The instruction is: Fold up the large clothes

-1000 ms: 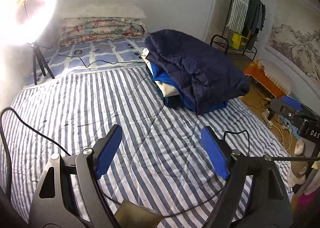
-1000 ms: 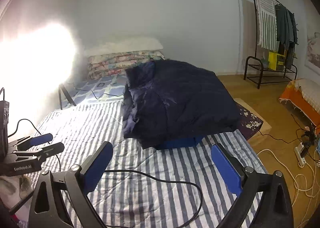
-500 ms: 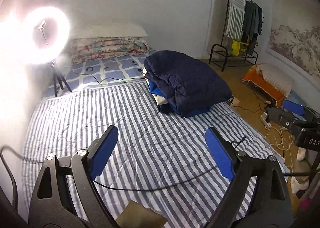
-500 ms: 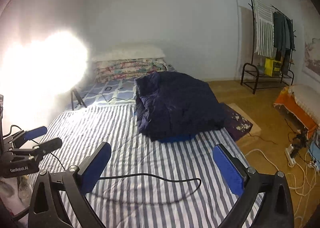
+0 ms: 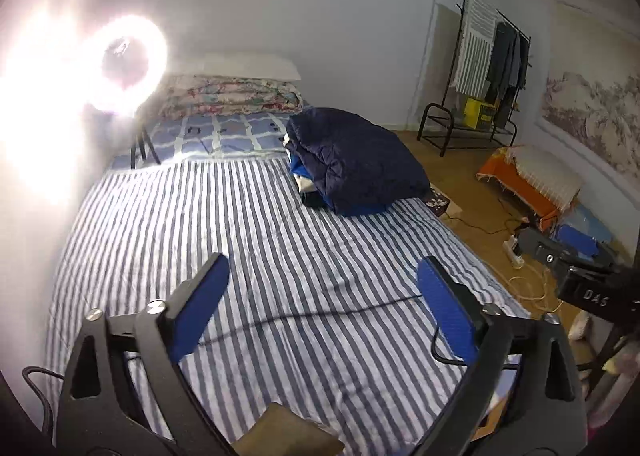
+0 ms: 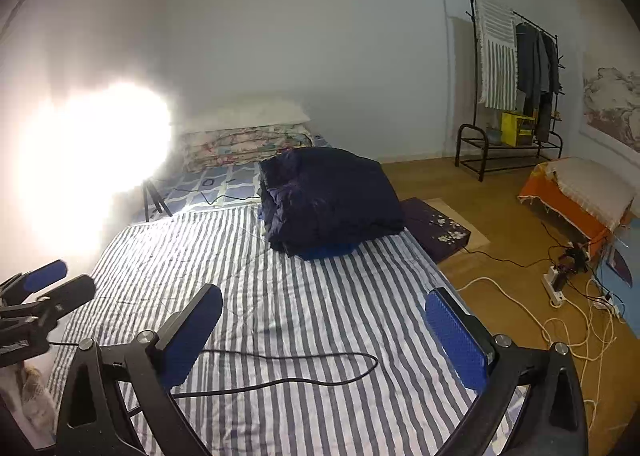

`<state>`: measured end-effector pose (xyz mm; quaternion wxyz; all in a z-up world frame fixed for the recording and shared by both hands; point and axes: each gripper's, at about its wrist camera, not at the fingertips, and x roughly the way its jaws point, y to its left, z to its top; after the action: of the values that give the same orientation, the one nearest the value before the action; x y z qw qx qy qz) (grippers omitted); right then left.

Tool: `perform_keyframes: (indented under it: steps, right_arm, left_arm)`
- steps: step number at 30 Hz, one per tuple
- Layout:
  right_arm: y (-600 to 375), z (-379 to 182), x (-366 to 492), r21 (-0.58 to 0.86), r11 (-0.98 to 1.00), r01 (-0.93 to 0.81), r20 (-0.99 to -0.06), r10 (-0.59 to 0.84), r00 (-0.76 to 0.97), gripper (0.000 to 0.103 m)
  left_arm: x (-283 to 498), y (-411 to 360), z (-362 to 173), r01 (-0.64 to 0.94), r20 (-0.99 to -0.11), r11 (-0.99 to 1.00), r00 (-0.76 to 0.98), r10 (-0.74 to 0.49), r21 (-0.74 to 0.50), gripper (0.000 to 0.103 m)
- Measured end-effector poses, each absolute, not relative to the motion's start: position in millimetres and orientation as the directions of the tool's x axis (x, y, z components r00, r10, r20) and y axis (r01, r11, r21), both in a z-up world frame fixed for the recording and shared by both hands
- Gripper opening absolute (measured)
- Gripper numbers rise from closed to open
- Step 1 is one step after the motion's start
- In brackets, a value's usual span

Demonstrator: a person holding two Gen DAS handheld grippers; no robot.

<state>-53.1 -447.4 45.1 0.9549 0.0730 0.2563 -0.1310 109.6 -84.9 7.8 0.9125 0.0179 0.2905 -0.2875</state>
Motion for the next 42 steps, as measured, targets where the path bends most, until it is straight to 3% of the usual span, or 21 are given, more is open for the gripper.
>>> perform_keyframes:
  steps: [11,42]
  right_arm:
    - [-464,13,-77,0.129,0.932,0.339,-0.509,-0.231,0.829,0.103]
    - [-474,-11,-81,0.136,0.907,0.398,-0.543,-0.267,0.796,0.103]
  left_arm:
    - [95,-73,-26,0.521,-0.557,0.85,0.684,-0.471,-0.08,0.099]
    - [81,-84,-28,0.554,-0.524,0.832,0.702,-0.483,-0.025,0.103]
